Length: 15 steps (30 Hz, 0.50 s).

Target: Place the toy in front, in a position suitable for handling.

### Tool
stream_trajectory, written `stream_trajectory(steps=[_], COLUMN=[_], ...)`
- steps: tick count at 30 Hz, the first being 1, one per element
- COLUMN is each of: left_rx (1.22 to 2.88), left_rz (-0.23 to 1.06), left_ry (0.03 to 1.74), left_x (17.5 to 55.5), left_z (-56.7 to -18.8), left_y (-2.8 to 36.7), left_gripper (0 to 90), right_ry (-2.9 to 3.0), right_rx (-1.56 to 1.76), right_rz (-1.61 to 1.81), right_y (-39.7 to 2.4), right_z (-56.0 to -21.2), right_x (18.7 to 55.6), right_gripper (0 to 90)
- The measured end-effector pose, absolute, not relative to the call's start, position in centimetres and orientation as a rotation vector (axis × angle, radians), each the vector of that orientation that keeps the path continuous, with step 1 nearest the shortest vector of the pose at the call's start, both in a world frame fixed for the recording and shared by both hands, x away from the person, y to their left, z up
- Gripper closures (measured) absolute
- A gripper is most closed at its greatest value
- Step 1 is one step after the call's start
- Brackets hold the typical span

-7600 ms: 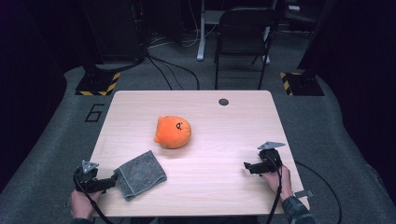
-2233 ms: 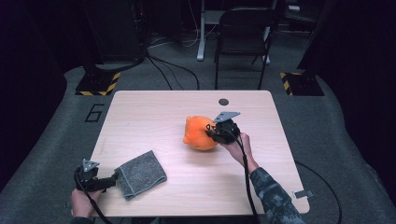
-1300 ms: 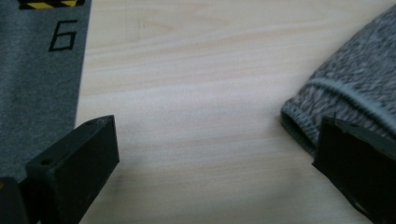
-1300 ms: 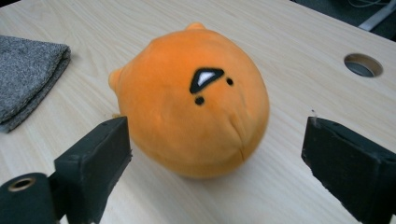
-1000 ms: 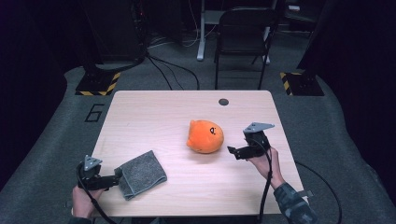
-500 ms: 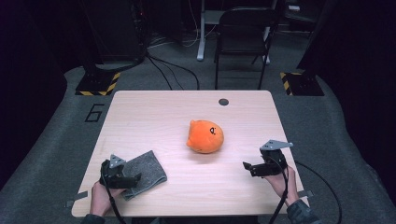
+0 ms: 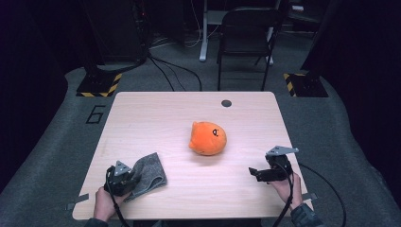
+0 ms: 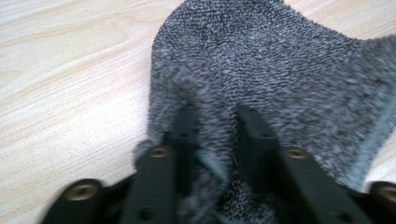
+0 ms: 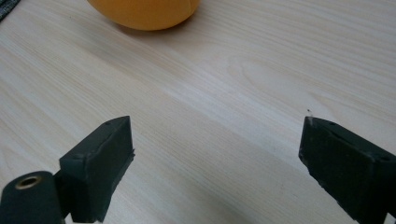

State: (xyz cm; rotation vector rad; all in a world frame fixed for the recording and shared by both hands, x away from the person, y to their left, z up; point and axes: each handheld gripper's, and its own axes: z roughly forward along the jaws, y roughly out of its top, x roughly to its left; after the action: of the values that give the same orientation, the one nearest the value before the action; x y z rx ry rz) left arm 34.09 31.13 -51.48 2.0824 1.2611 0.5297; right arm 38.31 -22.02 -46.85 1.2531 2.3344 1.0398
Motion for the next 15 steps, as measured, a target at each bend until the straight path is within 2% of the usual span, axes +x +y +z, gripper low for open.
stream_trajectory(steps=[4,15], left_rx=[2.056,1.955], left_rz=[0.513,0.423], left_ry=[1.255,1.113], left_x=[34.0,32.7], left_z=[-51.2,-47.6], left_y=[31.3,30.4], left_gripper=[79.2,79.6], right_ry=[2.326,2.308], right_rx=[1.268,1.276], right_rz=[1.051,1.060], right_y=[-22.2,-22.5], right_z=[-46.8,-46.7], right_x=[38.4,38.5], right_gripper=[9.7,10.0])
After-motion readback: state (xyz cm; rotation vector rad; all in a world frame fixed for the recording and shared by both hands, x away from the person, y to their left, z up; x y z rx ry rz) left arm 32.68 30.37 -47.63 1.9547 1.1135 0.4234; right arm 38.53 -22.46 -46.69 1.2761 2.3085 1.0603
